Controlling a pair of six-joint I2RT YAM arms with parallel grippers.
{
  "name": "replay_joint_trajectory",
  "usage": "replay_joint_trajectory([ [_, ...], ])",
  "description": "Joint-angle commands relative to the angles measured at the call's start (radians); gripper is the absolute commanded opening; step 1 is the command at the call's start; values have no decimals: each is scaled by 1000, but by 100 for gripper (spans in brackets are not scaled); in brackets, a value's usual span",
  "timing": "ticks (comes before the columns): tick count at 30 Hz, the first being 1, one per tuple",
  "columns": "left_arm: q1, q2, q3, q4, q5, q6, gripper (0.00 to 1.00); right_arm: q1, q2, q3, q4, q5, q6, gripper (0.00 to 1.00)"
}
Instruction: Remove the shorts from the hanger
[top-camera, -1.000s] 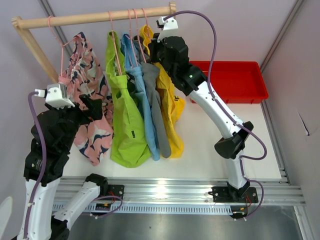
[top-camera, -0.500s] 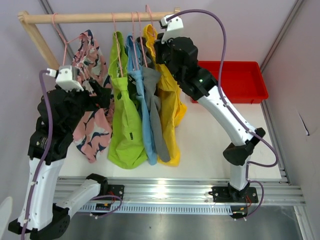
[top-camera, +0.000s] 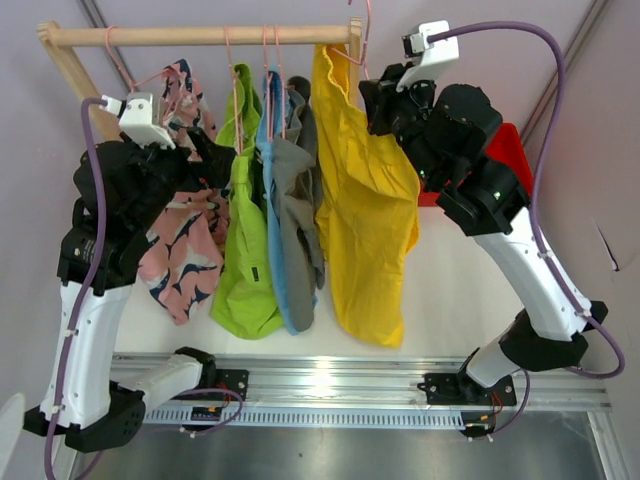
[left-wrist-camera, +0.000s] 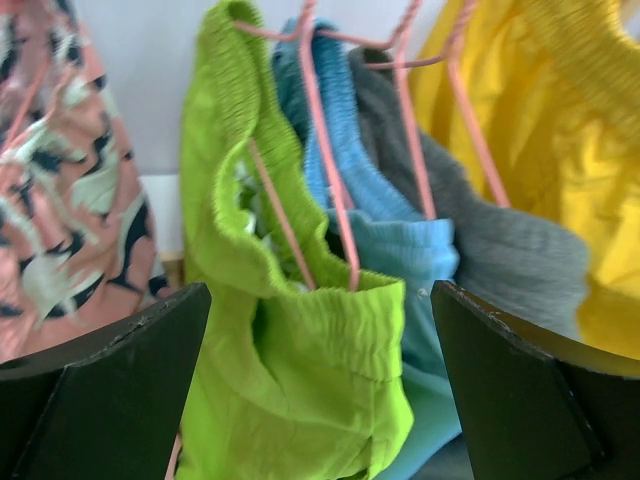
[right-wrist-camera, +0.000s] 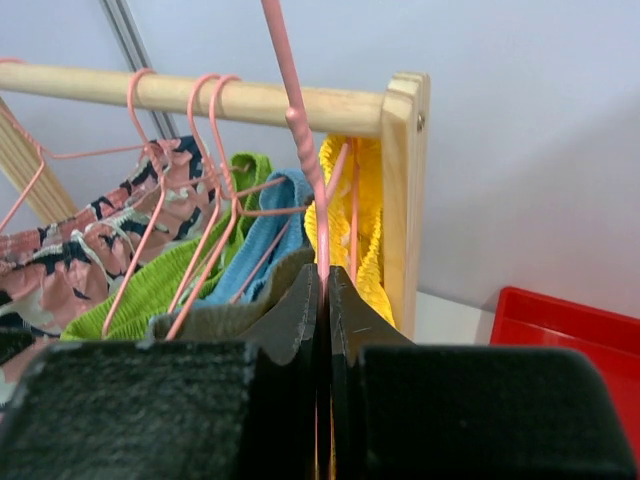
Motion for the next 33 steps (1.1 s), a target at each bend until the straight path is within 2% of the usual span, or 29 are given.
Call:
replay_joint_trajectory([
  [1, -8, 27, 70, 37, 166, 28, 99, 4, -92, -34, 45, -7, 19, 0],
  [5, -26, 52, 120, 62, 268, -9, 99, 4, -158, -60, -14, -47, 62, 0],
  [7, -51, 88, 203, 54, 306, -42, 99, 7, -193, -69, -51, -65, 90, 0],
  [9, -83, 148, 313, 17, 312, -71, 99, 14, -237, -113, -50, -99, 110, 0],
  [13, -224, 245, 484, -29, 246, -143, 99, 24, -287, -222, -18, -116, 156, 0],
  [15, -288, 311, 568, -58, 193, -205, 99, 35, -296, -277, 4, -108, 182, 0],
  [16, -320, 334, 655, -70, 161, -200, 99, 40, -302, -302, 13, -105, 188, 0],
  [18, -421, 395, 709, -84, 113, -167, 99, 53, -298, -307, 10, -97, 188, 0],
  [20, -472, 426, 765, -92, 35, -132, 99, 66, -288, -305, 5, -59, 189, 0],
  [23, -519, 480, 789, -147, -46, -157, 99, 86, -281, -302, 8, -10, 186, 0],
  [27, -646, 533, 788, -230, -354, -212, 99, 113, -265, -304, 9, 59, 156, 0],
  [29, -658, 549, 786, -291, -428, -309, 99, 127, -264, -317, 24, 96, 145, 0],
  [33, -756, 552, 786, -319, -646, -329, 97, 135, -264, -337, 42, 133, 133, 0],
])
